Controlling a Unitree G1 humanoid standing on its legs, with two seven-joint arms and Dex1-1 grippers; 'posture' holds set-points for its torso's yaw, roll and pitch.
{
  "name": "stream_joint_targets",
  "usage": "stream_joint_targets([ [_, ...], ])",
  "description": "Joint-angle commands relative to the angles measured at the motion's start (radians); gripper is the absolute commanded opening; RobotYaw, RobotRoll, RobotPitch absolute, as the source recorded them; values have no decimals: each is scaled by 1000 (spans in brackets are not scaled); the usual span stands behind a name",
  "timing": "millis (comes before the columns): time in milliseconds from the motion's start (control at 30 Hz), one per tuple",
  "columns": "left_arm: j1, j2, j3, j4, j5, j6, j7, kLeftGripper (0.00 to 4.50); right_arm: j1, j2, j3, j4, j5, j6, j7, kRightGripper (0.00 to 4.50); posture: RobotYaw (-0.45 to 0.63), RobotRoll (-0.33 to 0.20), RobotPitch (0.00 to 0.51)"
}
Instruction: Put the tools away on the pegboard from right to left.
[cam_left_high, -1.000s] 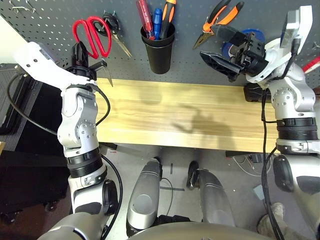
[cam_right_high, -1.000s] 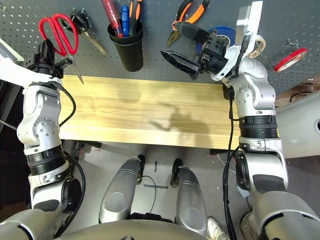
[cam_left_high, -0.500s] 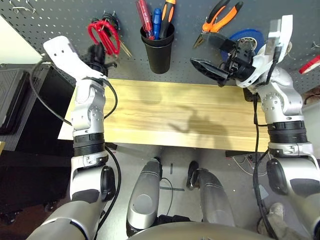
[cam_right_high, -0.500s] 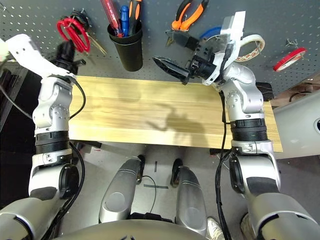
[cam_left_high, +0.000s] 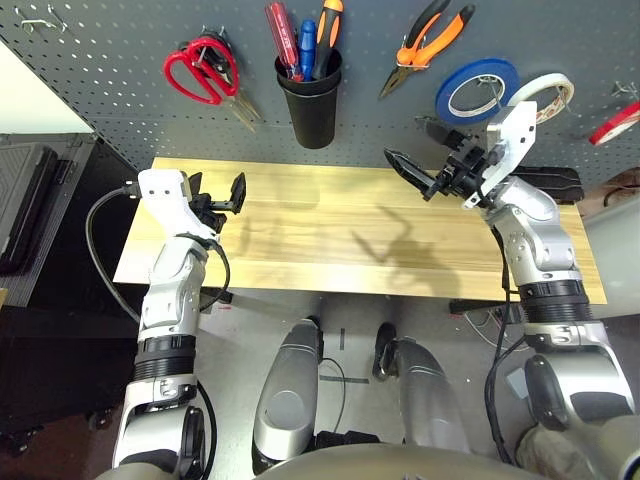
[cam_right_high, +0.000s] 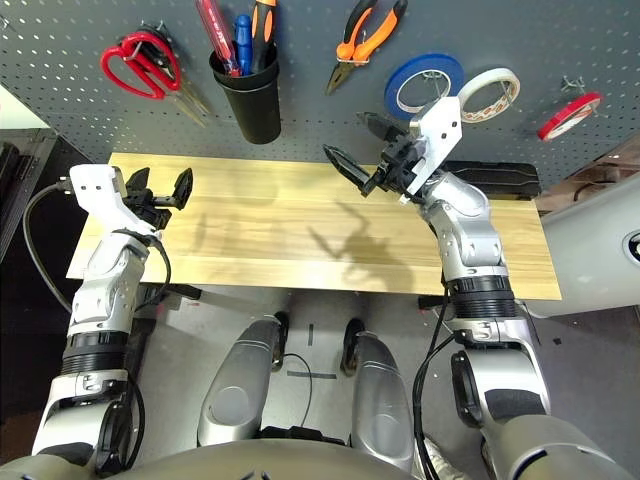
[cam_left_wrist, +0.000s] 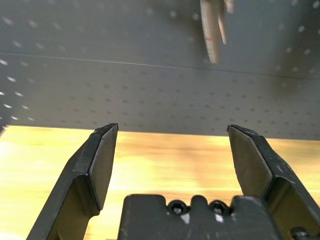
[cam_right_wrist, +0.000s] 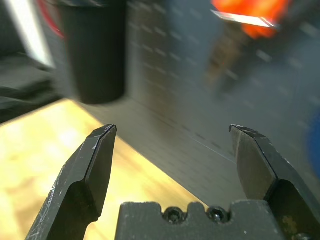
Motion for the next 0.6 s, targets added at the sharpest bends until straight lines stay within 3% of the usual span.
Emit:
stream_joint_targets([
  [33,23,19,30,90,17,-98,-19,4471,39,15,-39,74,-52,-61,-127,4500,273,0,212],
  [367,-13,82,73,313,16,-267,-61,4471,41,-27,-142,364,-153,-305,-443,4500,240,0,193],
  [600,-44,110,79,395,9,-321,-98,4471,19,-83,-196,542,-164,-418,-576,4500,227,0,191],
])
